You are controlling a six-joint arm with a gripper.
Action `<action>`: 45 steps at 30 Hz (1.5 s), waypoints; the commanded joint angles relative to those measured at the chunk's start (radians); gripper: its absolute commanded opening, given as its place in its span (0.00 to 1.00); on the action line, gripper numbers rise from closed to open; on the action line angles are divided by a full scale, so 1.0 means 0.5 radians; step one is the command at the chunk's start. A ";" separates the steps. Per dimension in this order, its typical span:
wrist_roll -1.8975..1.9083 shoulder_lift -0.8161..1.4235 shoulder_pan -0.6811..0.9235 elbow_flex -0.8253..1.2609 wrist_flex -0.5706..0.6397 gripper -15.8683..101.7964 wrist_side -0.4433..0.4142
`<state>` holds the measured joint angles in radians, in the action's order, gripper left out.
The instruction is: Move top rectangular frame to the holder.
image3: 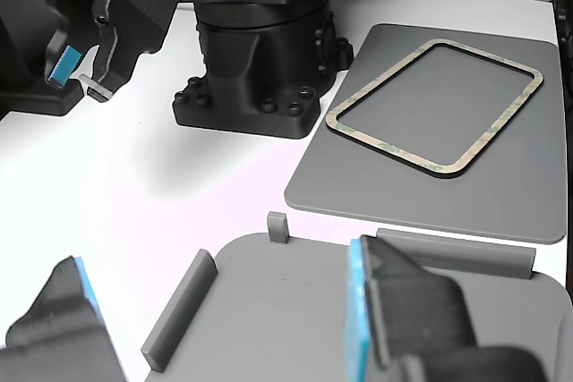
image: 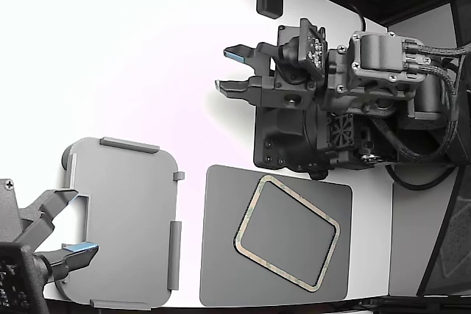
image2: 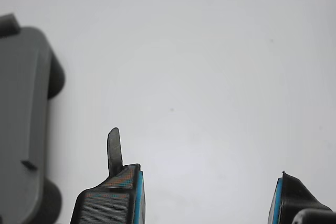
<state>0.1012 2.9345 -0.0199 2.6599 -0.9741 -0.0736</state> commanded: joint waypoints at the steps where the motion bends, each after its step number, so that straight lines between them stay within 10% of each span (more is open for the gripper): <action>1: 0.000 0.043 -0.021 -0.043 0.015 0.98 -0.003; 45: -0.181 -0.313 0.153 -0.442 -0.012 0.98 0.006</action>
<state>0.0399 2.8149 0.0414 2.5249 -0.9725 -0.0675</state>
